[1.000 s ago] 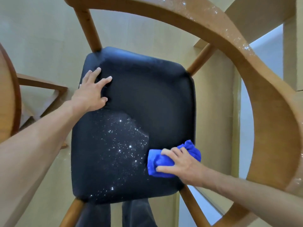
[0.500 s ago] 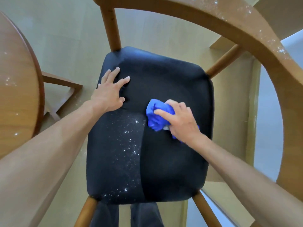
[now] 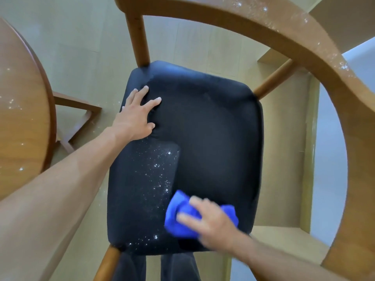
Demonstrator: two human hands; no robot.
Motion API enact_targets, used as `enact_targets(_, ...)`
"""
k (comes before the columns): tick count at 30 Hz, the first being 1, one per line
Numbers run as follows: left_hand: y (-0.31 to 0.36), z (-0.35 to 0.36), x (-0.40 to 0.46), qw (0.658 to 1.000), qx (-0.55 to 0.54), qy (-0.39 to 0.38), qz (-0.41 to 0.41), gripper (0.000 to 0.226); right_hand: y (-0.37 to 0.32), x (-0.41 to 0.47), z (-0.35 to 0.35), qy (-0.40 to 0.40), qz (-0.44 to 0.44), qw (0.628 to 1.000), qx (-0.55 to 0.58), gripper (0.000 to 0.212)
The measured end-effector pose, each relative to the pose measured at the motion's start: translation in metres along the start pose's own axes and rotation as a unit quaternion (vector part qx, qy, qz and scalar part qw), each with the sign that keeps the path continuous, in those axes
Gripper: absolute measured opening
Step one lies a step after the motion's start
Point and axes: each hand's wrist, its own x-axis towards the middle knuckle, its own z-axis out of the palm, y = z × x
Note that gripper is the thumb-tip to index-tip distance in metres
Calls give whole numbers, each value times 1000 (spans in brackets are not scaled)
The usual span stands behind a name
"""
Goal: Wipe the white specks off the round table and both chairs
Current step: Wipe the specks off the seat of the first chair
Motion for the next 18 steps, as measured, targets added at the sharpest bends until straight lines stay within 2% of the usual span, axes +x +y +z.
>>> enact_targets(2, -1, 0, 1, 1000, 0, -2, 0, 73, -7, -34, 19, -135, -58, 987, -72, 22)
enact_targets(3, -2, 0, 1, 1000, 0, -3, -1, 73, -2, -43, 33, -197, -37, 979, -44, 25)
enact_targets(4, -2, 0, 1, 1000, 0, -3, 0, 73, 3, -42, 40, -190, -21, 981, -21, 31)
enact_targets(5, -3, 1, 1, 1000, -1, -1, 1, 73, 10, -38, 38, -217, -6, 976, -1, 33)
enact_targets(6, -3, 1, 1, 1000, -2, 2, 2, 73, 12, -31, 33, -172, -102, 979, -30, 23)
enact_targets(7, -3, 2, 1, 1000, -4, 5, 0, 73, 17, -20, 17, -182, -201, 961, -49, 11)
enact_targets(8, -3, 3, 1, 1000, -5, 5, -2, 73, 29, -11, -2, -131, -258, 954, -79, 18)
enact_targets(9, -3, 4, 1, 1000, -5, 4, -1, 73, 48, -5, -19, -79, -279, 953, -88, 25)
enact_targets(11, -3, 4, 2, 1000, -3, 7, 1, 73, 101, 34, -60, 35, -199, 975, -96, 38)
enact_targets(13, -3, 4, 2, 1000, -3, 8, 0, 73, 157, 64, -95, 116, -41, 986, -116, 46)
enact_targets(16, -3, 4, 2, 1000, -7, 7, -5, 73, 201, 74, -127, 160, 154, 974, -38, 49)
enact_targets(18, -3, 5, 2, 1000, -9, 7, -7, 74, 198, 70, -124, 171, 215, 962, 1, 57)
